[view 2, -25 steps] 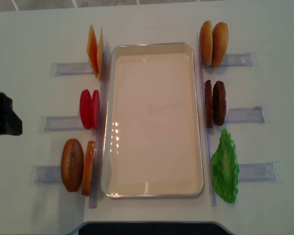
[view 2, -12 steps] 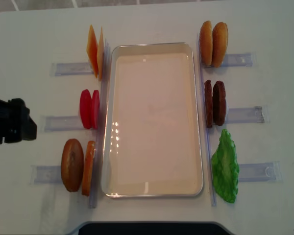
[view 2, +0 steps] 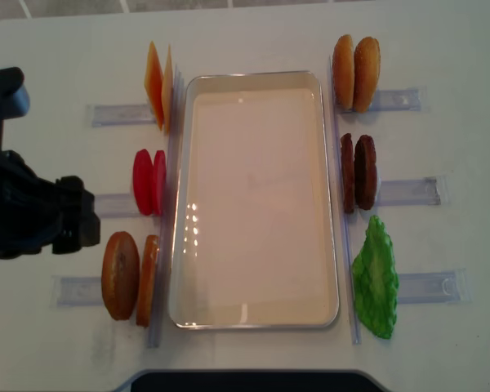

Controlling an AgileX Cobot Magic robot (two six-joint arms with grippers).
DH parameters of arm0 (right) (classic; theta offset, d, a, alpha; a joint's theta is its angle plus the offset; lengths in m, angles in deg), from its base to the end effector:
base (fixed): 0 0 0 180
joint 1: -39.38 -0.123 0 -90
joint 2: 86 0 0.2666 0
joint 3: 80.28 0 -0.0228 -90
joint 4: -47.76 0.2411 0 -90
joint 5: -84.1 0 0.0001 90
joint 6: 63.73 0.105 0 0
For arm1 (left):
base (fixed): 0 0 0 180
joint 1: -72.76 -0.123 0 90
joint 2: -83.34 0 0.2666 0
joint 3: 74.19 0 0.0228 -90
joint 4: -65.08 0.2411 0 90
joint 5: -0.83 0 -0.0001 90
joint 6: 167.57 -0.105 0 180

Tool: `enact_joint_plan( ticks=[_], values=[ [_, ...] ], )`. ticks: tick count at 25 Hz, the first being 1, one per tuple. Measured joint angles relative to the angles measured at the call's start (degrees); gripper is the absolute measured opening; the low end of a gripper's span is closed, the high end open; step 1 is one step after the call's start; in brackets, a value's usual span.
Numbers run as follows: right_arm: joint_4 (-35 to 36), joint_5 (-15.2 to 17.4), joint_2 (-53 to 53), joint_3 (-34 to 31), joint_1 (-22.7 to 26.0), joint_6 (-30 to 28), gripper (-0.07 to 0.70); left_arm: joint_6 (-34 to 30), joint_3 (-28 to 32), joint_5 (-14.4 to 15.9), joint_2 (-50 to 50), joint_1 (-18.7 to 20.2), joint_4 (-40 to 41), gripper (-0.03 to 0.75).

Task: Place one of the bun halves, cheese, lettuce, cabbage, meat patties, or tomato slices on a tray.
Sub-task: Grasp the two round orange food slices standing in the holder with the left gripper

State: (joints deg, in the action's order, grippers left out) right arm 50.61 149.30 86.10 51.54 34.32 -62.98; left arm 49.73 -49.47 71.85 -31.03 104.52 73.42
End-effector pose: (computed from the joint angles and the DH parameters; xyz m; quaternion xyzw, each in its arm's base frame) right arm 0.0124 0.0059 0.2586 -0.0347 0.8706 0.0496 0.4883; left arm 0.1476 -0.0744 0.2887 -0.0354 0.9836 -0.0325 0.1736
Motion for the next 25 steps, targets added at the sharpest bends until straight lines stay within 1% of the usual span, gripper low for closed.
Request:
enact_joint_plan(
  ticks=[5,9,11,16,23,25],
  values=[
    [0.0,0.0,0.0,0.0,0.0,0.0,0.555,8.1,0.0,0.0,1.0,8.4,1.8,0.597],
    [0.0,0.0,0.0,0.0,0.0,0.0,0.555,11.5,0.2,0.0,4.8,12.8,1.9,0.597],
    [0.0,0.0,0.0,0.0,0.0,0.0,0.555,12.9,0.2,0.0,7.2,13.6,1.9,0.597],
    [0.0,0.0,0.0,0.0,0.0,0.0,0.555,15.1,0.2,-0.3,10.3,13.7,2.9,0.597],
    [0.0,0.0,0.0,0.0,0.0,0.0,0.555,15.5,0.2,-0.6,15.5,13.7,3.5,0.597],
    [0.0,0.0,0.0,0.0,0.0,0.0,0.555,15.5,0.2,-1.4,17.4,13.7,3.5,0.597]
  ],
)
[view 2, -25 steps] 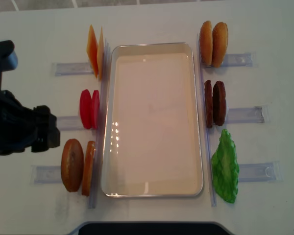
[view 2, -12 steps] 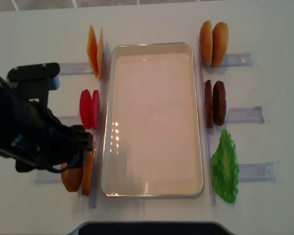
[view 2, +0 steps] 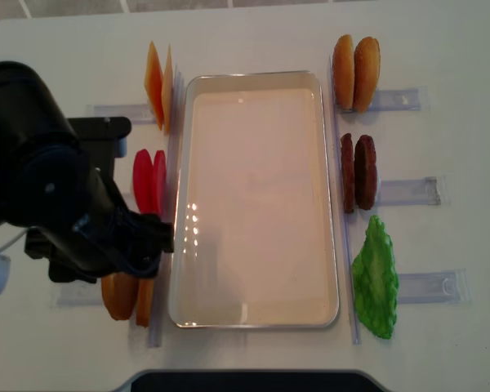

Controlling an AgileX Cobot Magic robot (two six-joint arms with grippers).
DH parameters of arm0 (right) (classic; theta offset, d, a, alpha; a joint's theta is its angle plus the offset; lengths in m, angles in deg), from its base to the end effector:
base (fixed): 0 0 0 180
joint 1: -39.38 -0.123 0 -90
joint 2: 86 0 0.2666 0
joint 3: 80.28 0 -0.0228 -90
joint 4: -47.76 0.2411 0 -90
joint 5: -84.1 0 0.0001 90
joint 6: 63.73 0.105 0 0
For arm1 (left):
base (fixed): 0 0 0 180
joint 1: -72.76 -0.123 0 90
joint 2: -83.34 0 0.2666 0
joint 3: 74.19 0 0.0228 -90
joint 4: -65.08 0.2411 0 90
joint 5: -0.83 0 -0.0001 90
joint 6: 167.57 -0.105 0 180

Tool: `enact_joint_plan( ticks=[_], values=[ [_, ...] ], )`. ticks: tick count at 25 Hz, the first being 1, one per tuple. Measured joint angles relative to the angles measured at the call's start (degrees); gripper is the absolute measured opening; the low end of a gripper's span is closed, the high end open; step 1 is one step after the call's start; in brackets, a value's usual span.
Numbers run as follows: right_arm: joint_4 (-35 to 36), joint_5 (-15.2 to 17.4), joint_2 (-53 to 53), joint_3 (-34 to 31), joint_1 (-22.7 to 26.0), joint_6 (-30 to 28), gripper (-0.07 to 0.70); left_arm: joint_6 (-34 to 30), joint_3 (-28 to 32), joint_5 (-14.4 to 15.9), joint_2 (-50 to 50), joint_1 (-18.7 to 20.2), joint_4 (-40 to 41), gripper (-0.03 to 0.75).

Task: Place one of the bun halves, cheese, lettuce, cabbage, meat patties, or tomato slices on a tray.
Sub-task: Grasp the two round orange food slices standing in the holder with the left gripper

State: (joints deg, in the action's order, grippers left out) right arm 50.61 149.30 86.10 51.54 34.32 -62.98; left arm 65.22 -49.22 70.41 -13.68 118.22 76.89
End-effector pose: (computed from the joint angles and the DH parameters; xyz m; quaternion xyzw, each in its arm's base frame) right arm 0.0124 0.0059 0.2586 -0.0347 0.8706 0.0496 0.4883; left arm 0.1609 -0.1347 0.2321 -0.0298 0.9946 0.0474 0.0875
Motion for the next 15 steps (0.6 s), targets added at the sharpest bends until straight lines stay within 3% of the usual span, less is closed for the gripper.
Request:
enact_joint_plan(
  ticks=[15],
  values=[
    [0.0,0.0,0.0,0.0,0.0,0.0,0.555,0.0,0.0,-6.4,8.7,0.0,-0.2,0.572]
  ],
)
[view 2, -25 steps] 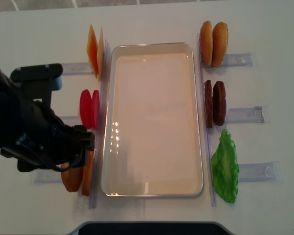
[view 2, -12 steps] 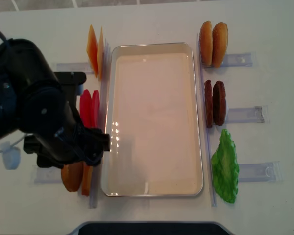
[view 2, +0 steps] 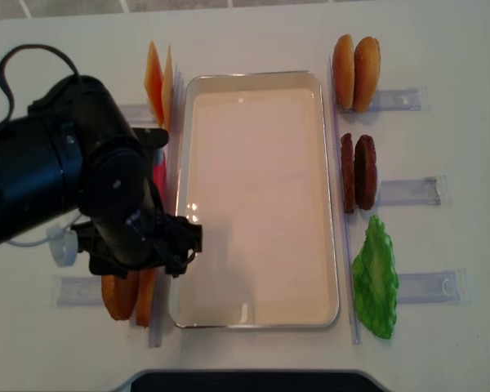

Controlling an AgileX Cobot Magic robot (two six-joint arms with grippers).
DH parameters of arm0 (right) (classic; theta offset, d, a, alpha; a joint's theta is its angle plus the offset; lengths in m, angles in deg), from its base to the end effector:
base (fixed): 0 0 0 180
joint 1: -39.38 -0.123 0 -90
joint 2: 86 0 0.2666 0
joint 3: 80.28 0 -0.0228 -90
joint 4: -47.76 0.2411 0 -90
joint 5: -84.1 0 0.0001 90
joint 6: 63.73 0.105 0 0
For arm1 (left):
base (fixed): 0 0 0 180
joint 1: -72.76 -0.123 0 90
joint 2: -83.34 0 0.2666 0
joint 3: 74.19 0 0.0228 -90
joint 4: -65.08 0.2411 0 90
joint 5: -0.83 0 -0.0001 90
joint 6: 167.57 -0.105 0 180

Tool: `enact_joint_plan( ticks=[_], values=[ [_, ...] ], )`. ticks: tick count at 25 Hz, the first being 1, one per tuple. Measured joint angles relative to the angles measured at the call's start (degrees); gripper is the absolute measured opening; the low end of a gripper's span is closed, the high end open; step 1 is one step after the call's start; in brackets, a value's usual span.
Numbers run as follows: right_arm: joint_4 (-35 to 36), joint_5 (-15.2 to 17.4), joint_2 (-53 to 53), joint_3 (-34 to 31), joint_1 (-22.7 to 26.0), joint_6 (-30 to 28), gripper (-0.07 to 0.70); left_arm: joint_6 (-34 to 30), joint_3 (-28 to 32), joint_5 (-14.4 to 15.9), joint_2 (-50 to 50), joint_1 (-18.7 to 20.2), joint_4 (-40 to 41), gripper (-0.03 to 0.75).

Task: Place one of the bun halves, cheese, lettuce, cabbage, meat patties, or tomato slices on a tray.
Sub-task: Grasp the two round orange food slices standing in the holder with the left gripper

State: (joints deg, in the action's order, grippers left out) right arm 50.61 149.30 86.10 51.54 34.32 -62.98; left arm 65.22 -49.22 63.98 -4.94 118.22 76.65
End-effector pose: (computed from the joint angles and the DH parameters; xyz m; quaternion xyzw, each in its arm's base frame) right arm 0.0124 0.0059 0.2586 -0.0347 0.8706 0.0496 0.4883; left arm 0.1780 -0.1541 0.1983 -0.0183 0.9958 0.0578 0.0690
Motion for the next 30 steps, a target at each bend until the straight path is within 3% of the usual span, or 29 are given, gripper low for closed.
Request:
enact_joint_plan(
  ticks=[30],
  values=[
    [0.0,0.0,0.0,0.0,0.0,0.0,0.555,-0.1,-0.1,-1.1,6.5,0.0,0.6,0.555]
  ],
)
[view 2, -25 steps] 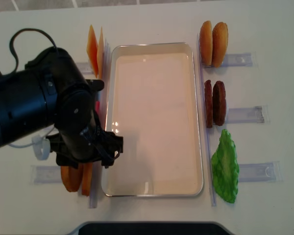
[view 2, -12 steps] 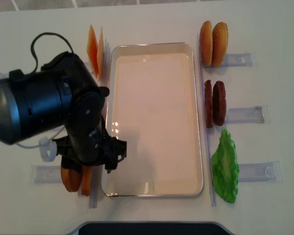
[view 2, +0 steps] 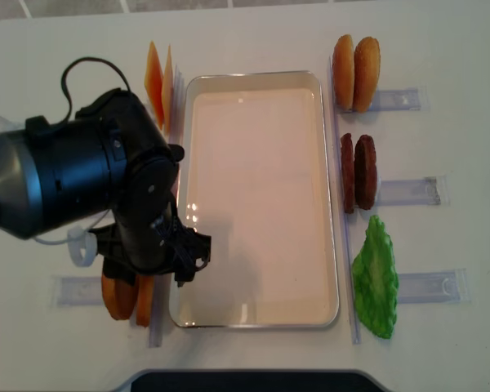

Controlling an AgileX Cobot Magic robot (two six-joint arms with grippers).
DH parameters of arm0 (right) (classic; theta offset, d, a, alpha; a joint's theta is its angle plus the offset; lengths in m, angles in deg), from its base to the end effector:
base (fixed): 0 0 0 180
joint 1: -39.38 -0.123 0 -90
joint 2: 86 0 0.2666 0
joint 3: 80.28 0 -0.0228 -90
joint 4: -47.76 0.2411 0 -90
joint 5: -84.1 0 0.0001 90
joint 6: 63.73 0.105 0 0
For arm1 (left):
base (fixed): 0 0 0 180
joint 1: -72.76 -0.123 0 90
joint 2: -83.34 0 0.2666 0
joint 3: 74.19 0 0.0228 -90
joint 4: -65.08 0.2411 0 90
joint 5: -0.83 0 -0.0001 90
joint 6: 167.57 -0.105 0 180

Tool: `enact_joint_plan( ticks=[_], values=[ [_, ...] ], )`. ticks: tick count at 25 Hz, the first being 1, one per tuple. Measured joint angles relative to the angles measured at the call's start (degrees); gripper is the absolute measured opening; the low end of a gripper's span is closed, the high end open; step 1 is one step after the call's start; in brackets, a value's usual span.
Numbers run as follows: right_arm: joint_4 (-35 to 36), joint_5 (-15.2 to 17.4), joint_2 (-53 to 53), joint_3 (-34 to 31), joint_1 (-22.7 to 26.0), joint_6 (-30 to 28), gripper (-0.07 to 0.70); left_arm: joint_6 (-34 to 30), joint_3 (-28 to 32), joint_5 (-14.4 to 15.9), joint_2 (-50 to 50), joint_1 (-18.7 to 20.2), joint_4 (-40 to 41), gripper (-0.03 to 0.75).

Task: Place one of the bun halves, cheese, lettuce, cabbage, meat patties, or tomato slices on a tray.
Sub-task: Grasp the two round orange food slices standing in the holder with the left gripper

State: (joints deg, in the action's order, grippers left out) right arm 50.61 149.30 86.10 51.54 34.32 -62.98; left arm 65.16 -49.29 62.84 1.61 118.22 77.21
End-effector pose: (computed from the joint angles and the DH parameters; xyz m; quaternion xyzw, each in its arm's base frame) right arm 0.0124 0.0059 0.2586 -0.0347 0.8706 0.0496 0.4883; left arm 0.1852 -0.1604 0.1712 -0.0093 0.9948 0.0935 0.0393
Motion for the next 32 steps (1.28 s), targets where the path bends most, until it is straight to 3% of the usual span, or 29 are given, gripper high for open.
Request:
enact_joint_plan(
  ticks=[10,15,23,32],
  values=[
    [0.0,0.0,0.0,0.0,0.0,0.0,0.555,0.0,0.0,-0.6,0.2,0.0,0.2,0.517],
    [0.0,0.0,0.0,0.0,0.0,0.0,0.555,-0.3,0.0,-0.6,0.2,0.0,0.2,0.404],
    [0.0,0.0,0.0,0.0,0.0,0.0,0.555,-0.8,0.0,1.3,0.2,0.0,1.2,0.151],
    [0.0,0.0,0.0,0.0,0.0,0.0,0.555,-2.7,0.0,1.5,0.2,0.0,1.3,0.141]
  ],
)
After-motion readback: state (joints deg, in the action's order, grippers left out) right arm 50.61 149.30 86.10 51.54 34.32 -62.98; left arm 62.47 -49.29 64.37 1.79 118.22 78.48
